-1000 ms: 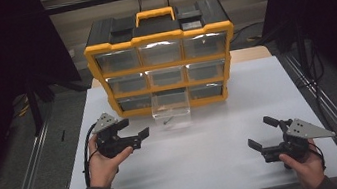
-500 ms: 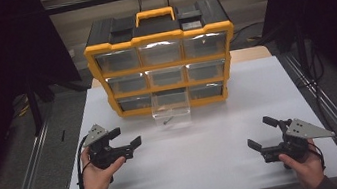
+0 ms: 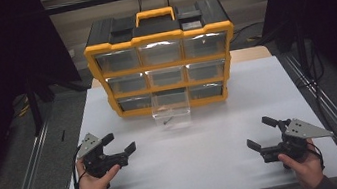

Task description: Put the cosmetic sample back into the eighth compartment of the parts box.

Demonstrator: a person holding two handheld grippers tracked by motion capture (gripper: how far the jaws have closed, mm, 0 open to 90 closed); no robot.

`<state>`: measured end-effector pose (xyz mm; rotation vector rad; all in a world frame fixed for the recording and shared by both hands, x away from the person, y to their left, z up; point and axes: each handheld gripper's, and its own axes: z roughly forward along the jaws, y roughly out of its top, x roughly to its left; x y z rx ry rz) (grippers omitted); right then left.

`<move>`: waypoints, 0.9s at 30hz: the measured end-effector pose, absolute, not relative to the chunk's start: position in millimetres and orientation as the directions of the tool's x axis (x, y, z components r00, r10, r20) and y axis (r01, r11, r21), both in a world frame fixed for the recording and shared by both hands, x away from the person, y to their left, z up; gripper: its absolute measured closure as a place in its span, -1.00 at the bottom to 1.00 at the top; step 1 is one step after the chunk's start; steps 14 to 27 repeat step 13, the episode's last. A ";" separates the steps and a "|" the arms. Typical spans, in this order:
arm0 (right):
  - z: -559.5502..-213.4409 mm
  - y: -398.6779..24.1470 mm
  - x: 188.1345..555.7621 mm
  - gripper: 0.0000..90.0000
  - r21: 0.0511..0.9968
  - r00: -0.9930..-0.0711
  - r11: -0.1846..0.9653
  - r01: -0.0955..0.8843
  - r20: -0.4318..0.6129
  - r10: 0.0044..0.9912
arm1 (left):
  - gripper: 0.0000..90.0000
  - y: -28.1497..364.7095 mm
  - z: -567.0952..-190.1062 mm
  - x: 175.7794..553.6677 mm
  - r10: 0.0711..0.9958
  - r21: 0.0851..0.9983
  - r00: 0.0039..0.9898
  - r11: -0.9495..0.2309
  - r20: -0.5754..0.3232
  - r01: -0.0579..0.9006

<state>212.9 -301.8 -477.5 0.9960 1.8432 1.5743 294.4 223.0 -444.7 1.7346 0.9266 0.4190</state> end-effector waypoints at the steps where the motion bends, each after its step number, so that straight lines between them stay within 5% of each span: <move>1: -477.6 -302.0 213.2 -0.95 0.979 -0.599 0.058 0.196 0.072 0.798 | -0.89 223.3 -445.6 294.0 0.759 0.918 0.630 -0.112 -0.167 0.380; 27: -477.6 -302.8 212.1 -0.95 0.979 -0.597 0.062 0.195 0.069 0.799 | -0.90 229.0 -448.2 292.5 0.765 0.925 0.622 -0.099 -0.166 0.368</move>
